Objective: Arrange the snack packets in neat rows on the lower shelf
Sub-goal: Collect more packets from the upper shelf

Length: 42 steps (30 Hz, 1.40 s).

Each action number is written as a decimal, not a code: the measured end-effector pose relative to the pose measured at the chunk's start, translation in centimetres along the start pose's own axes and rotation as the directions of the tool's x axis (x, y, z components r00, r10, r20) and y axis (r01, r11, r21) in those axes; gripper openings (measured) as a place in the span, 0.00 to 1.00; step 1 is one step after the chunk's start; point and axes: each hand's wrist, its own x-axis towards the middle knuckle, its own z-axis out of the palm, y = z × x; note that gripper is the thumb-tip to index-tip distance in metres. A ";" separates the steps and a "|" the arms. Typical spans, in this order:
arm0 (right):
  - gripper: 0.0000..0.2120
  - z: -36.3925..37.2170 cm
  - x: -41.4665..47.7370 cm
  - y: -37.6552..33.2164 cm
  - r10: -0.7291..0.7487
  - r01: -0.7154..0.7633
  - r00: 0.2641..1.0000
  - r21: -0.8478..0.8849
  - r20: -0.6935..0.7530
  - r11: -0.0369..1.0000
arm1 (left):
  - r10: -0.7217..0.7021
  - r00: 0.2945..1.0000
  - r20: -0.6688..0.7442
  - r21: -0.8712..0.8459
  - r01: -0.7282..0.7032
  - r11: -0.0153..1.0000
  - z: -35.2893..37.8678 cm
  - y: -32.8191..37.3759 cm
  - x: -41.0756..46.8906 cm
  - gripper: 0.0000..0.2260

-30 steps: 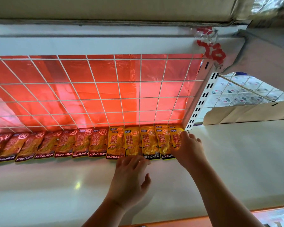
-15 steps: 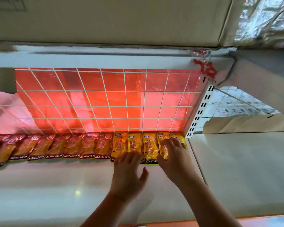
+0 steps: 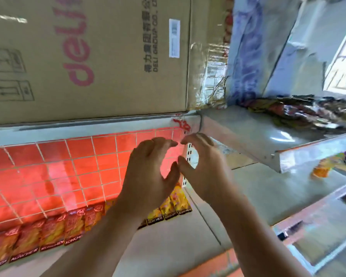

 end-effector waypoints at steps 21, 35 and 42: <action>0.09 -25.2 7.6 19.7 0.268 -0.250 0.963 -0.420 -0.017 0.872 | -0.130 0.810 0.572 -0.203 0.293 0.934 15.2 13.9 16.0 0.11; 0.06 -26.0 11.1 24.8 -0.101 0.230 0.957 -0.498 0.273 0.836 | -0.083 0.746 0.660 0.429 -0.284 0.858 25.0 17.2 26.5 0.18; 0.06 -26.1 10.5 26.2 -0.099 0.200 0.956 -0.366 0.275 0.909 | 0.103 0.826 0.555 0.404 -0.375 0.835 25.2 15.9 25.8 0.03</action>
